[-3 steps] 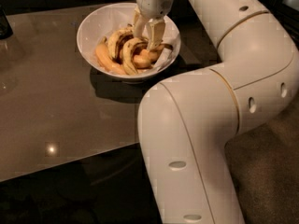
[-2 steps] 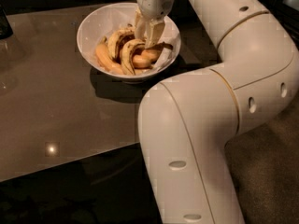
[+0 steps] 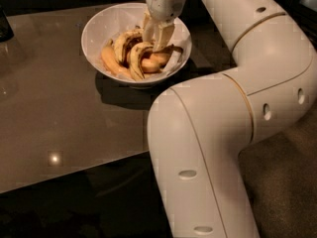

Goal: Pick banana from white bowl

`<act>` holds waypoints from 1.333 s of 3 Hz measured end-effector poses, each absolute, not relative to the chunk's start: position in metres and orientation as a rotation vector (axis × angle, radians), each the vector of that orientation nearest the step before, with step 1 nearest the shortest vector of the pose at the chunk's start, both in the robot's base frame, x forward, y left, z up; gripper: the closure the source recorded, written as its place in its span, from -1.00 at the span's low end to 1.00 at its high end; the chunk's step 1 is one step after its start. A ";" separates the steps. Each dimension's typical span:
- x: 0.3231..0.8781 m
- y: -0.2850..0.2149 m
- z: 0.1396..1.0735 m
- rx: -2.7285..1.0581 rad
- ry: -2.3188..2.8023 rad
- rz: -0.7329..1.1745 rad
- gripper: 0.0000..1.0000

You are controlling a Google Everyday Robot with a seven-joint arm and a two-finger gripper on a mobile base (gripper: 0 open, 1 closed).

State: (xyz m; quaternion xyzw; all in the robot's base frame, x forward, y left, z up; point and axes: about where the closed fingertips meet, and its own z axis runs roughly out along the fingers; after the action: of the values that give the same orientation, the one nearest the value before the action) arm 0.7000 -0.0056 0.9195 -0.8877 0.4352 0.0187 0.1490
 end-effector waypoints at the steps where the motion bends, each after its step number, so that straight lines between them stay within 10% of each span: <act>1: 0.703 -0.004 0.938 -2.493 1.220 -0.015 1.00; 4: 0.690 -0.003 0.970 -2.421 1.190 -0.115 1.00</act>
Offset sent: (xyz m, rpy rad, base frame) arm -0.0341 -0.0051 0.0448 0.0845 -0.1664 -0.0104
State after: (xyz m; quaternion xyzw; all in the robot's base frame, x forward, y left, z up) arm 0.6898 -0.0032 0.9695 -0.8748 0.4301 -0.0415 0.2189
